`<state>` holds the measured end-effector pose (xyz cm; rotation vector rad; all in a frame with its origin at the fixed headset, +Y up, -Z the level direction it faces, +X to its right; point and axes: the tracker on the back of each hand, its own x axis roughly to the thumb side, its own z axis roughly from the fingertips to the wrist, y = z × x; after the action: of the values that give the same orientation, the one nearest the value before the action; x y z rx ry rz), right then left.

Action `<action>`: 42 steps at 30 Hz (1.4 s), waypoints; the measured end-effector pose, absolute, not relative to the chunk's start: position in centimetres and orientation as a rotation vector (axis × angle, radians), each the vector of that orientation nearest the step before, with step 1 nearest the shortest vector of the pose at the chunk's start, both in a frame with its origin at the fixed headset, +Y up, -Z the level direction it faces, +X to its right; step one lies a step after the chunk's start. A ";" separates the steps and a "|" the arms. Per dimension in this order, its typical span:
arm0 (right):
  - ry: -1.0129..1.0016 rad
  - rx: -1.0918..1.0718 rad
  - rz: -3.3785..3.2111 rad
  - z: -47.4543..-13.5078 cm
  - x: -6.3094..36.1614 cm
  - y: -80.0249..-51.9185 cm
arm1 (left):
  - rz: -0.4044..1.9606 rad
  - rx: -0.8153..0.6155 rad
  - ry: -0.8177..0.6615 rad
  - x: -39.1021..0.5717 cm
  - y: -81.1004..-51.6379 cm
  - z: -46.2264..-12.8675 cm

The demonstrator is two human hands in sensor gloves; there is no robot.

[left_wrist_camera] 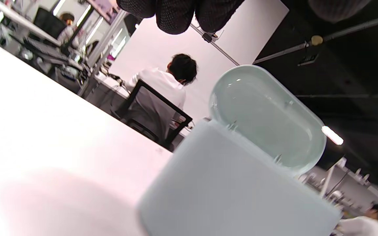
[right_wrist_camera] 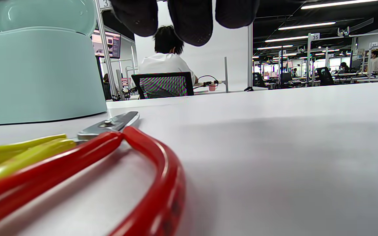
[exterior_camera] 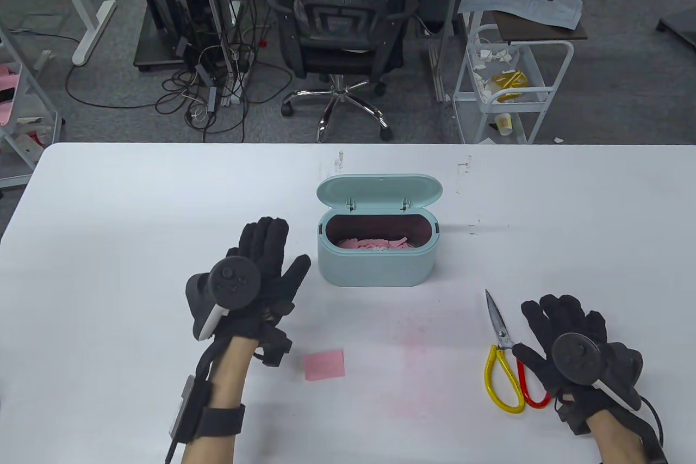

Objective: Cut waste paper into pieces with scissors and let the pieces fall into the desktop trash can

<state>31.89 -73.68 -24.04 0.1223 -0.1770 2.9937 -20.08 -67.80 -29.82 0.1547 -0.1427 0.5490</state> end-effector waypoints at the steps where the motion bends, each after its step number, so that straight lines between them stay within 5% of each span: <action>1: -0.182 0.124 2.996 -24.0 31.9 -73.7 | 0.503 0.159 -0.146 -20.2 -68.2 -29.0; 10: -0.177 0.142 3.016 -24.0 31.4 -74.1 | 0.207 0.156 -0.156 -20.1 -71.9 -23.7; 22: -0.202 0.112 2.987 -24.1 31.1 -73.5 | 0.230 0.123 -0.172 -20.5 -72.4 -23.7; 26: -0.229 -0.144 3.018 -23.0 29.8 -72.7 | 0.258 0.120 -0.159 -21.0 -72.5 -23.8; 31: 0.059 -0.192 3.165 -22.2 27.8 -73.2 | 0.279 0.107 -0.150 -21.3 -72.8 -23.8; 42: 0.185 -0.535 3.370 -22.8 24.4 -75.4 | 0.319 0.084 -0.136 -21.7 -73.2 -23.7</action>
<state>24.36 -75.39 -22.83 -0.5354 0.1850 3.3704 -21.72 -73.24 -23.73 0.0844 -0.1364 0.3189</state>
